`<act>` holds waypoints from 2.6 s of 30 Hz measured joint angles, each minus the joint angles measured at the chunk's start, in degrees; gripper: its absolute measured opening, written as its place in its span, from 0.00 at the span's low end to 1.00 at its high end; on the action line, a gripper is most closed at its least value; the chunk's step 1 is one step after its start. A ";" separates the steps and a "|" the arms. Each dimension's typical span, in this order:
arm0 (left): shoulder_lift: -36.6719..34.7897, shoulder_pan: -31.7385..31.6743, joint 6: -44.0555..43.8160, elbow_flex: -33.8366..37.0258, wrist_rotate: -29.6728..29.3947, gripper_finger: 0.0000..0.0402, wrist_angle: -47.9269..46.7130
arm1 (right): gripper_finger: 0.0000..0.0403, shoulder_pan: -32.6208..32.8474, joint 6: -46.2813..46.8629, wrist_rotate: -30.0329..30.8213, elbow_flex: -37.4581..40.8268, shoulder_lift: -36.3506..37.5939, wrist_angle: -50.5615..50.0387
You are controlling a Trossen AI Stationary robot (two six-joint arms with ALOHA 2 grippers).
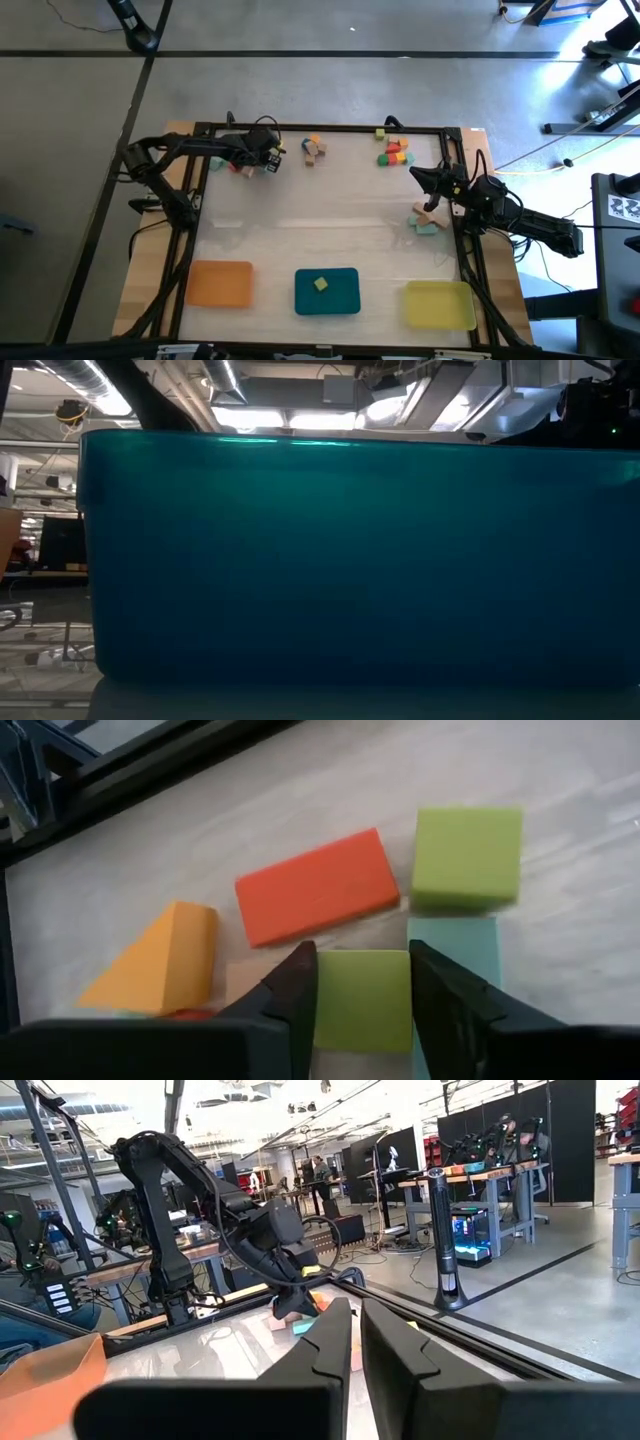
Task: Sort blocks by size
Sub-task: Put the light green cube block into the blue bin
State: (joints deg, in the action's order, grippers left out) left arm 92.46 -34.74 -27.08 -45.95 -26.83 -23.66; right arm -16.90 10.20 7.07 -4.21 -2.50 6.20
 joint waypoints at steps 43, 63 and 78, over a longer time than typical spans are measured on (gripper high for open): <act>-11.18 54.07 5.26 0.04 20.55 0.31 33.94 | 0.07 0.01 0.00 -0.02 0.00 0.00 -0.17; -4.71 55.49 4.81 -0.01 29.00 0.52 42.34 | 0.07 0.00 0.00 -0.02 0.00 0.00 -0.42; -18.19 47.63 6.33 -0.05 14.36 0.57 18.41 | 0.07 0.00 0.00 -0.02 0.00 0.00 -1.73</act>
State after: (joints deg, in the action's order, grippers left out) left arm 74.26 12.89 -20.74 -46.00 -12.47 -5.26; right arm -16.90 10.20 7.05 -4.21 -2.50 4.47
